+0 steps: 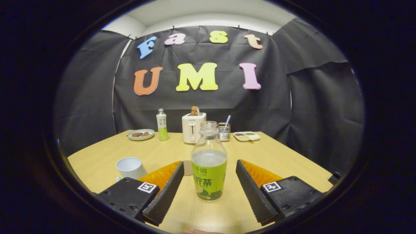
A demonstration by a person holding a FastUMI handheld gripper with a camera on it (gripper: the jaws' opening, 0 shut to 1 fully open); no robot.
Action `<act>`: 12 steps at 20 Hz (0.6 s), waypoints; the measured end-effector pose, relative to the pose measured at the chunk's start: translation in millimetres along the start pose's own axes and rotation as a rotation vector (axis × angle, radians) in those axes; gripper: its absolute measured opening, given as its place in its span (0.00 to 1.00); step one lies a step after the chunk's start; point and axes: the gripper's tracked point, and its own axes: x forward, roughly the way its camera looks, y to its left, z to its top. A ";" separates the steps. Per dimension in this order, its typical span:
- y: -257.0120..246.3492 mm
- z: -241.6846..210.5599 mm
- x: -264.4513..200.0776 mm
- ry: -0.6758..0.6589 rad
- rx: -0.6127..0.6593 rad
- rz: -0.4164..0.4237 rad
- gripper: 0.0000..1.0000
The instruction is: Take the bottle from table, then pour the juice into the cup, finally place the bottle on the coaster
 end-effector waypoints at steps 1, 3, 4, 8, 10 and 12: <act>-0.8 -0.9 8.0 0.006 -0.002 -0.003 1.00; -3.4 -3.4 20.7 0.031 0.007 -0.012 1.00; -3.8 -3.7 26.6 0.043 0.010 -0.013 1.00; 2.9 -2.0 43.4 0.048 0.032 0.033 1.00; -0.3 -2.8 50.5 0.047 0.051 0.045 0.95; -3.6 -0.9 51.0 0.038 0.067 0.045 0.86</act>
